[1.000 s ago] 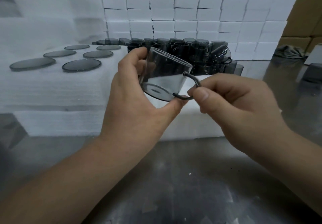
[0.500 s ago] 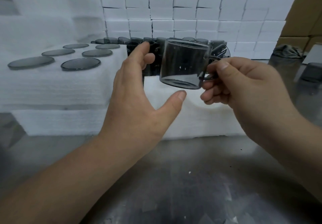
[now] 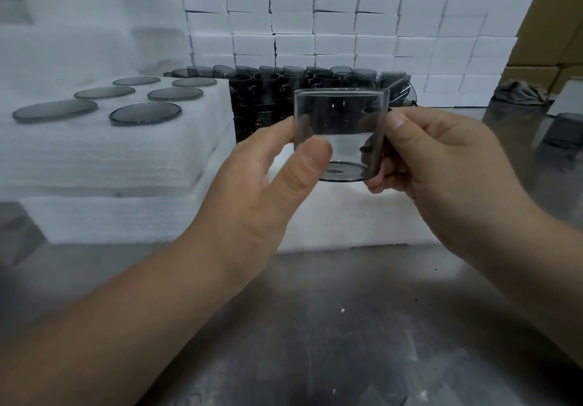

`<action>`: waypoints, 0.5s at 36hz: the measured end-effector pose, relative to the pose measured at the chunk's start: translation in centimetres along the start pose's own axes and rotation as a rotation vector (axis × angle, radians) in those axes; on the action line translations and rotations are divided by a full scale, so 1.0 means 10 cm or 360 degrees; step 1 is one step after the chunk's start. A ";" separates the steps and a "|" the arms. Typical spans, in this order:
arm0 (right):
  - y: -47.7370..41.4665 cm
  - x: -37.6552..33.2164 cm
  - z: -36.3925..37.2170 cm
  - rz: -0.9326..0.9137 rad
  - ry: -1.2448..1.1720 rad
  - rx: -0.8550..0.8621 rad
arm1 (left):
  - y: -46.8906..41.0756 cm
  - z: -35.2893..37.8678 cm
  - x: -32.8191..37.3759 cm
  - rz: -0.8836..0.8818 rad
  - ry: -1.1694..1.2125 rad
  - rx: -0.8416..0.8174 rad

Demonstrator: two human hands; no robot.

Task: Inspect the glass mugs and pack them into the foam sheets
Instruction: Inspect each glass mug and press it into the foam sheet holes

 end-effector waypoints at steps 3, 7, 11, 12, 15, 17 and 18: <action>0.00 0.00 0.00 -0.0018 -0.0003 0.0017 | -0.02 0.00 -0.04 -0.0077 -0.0122 -0.0035; 0.01 -0.01 0.01 -0.0023 0.0009 0.0008 | 0.00 -0.01 -0.03 -0.0154 0.0020 -0.0032; 0.02 -0.01 0.01 -0.0031 0.0029 -0.0002 | -0.01 0.00 -0.01 -0.0220 -0.0075 -0.0039; 0.02 -0.01 0.01 -0.0034 0.0031 -0.0005 | -0.01 0.00 -0.01 -0.0235 -0.0084 -0.0039; 0.03 -0.02 0.01 -0.0045 0.0047 -0.0015 | -0.01 0.01 0.00 -0.0243 -0.0106 -0.0037; 0.03 -0.02 0.01 -0.0049 0.0052 -0.0019 | -0.02 0.01 0.00 -0.0247 -0.0105 -0.0033; 0.03 -0.01 0.01 -0.0047 0.0049 -0.0020 | -0.02 0.00 0.00 -0.0249 -0.0098 -0.0035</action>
Point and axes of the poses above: each hand's wrist, its own y-axis away from the middle knuckle, its own z-axis out of the palm, x = y × z, the point moved 5 cm from there along -y, towards the middle knuckle, and after that the axes turned 6 degrees about y, right-handed, at the moved point
